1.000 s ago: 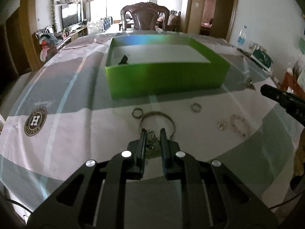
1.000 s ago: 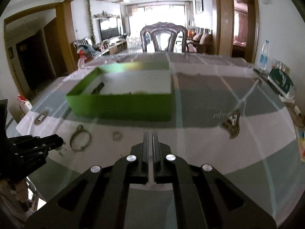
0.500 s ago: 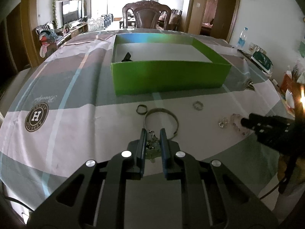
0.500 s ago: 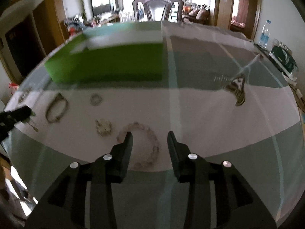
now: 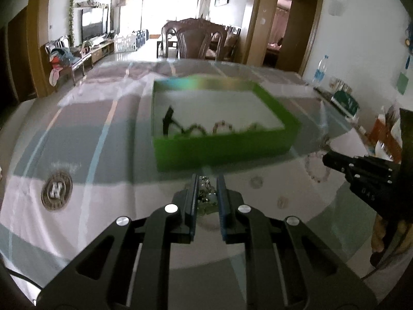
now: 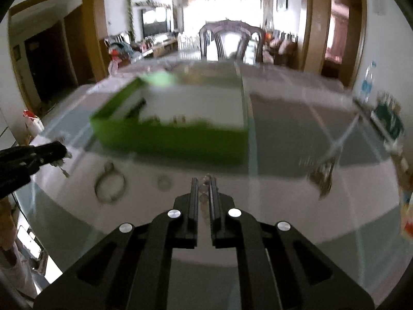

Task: Organize jewelry
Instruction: 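Carry both items over the green box and open both grippers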

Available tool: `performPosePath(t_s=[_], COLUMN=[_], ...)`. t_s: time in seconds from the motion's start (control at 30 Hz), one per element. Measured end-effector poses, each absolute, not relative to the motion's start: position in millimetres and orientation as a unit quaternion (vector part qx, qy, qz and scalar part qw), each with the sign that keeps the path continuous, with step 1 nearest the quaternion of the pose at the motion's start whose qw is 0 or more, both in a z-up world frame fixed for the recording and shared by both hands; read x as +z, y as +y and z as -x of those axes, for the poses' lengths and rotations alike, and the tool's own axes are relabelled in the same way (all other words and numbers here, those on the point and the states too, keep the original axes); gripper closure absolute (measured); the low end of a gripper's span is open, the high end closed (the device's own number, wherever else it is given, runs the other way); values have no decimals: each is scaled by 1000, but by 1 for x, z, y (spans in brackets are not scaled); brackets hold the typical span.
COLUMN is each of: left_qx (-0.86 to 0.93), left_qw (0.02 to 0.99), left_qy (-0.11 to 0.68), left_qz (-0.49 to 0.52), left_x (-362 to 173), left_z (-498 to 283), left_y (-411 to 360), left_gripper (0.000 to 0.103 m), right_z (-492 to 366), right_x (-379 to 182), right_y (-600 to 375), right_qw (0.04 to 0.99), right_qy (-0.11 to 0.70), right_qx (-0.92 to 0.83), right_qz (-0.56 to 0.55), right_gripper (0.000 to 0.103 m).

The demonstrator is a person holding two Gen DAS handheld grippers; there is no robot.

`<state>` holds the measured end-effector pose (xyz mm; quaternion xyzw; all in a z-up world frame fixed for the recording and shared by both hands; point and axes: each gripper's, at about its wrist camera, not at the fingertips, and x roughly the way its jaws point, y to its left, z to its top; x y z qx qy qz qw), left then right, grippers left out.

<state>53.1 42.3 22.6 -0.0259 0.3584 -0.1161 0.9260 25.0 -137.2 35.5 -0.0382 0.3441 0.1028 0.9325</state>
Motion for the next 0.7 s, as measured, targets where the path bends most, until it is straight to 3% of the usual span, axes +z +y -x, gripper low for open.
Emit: performPosePath(t_s=[0.3, 0.6, 0.67, 0.7], left_qx=[-75, -50, -55, -54], left_qw=[929, 910, 910, 913], left_qy=[362, 411, 410, 404], left_qz=[-2, -25, -26, -31], left_x=[56, 15, 11, 11], left_z=[-138, -211, -209, -204], left_y=[23, 8, 8, 7], left_gripper=[89, 86, 65, 57], right_z=[-93, -177, -171, -164], right_x=[94, 33, 31, 33], right_y=[-120, -99, -102, -106], right_qw=[953, 930, 930, 930], right_qy=[282, 350, 349, 346], right_qx=[109, 110, 117, 123], right_qz=[33, 17, 7, -2], right_gripper=[95, 95, 82, 65])
